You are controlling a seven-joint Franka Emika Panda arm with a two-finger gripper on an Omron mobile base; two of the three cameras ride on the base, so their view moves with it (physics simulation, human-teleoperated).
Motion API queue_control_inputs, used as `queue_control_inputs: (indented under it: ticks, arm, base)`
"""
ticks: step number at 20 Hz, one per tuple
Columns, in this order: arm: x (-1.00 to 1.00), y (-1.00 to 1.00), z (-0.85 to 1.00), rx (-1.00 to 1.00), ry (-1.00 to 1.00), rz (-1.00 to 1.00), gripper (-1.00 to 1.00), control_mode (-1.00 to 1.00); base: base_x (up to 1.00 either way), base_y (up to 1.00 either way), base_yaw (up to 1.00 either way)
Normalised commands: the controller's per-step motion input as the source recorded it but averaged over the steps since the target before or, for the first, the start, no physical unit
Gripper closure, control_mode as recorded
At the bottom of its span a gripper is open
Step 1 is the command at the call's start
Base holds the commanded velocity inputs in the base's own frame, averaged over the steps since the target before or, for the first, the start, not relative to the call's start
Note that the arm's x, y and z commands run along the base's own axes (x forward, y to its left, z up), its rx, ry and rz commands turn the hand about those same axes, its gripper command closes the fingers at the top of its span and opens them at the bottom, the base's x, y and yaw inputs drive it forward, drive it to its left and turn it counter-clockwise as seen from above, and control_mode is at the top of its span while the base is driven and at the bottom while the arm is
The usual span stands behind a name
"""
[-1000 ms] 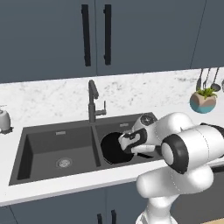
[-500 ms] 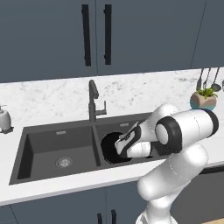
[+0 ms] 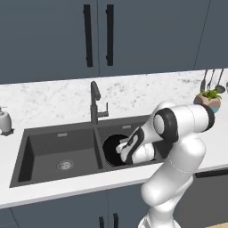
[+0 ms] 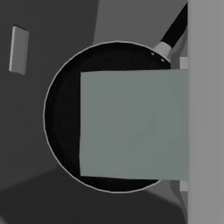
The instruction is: Pick the pan and sponge and place them into the sink. Then turn on the water.
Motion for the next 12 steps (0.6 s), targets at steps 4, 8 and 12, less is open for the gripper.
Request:
queue_control_inputs:
  ticks: [4, 8, 12]
  arm:
    - [0.28, 0.00, -0.11, 0.00, 0.00, 0.02, 1.00, -1.00]
    - [0.30, 0.00, -0.08, 0.00, 0.00, 0.02, 1.00, -1.00]
    - [0.34, 0.00, -0.10, 0.00, 0.00, 0.04, 1.00, -1.00]
  base:
    - [0.00, 0.00, 0.00]
    - [0.00, 0.00, 0.00]
    - [0.00, 0.00, 0.00]
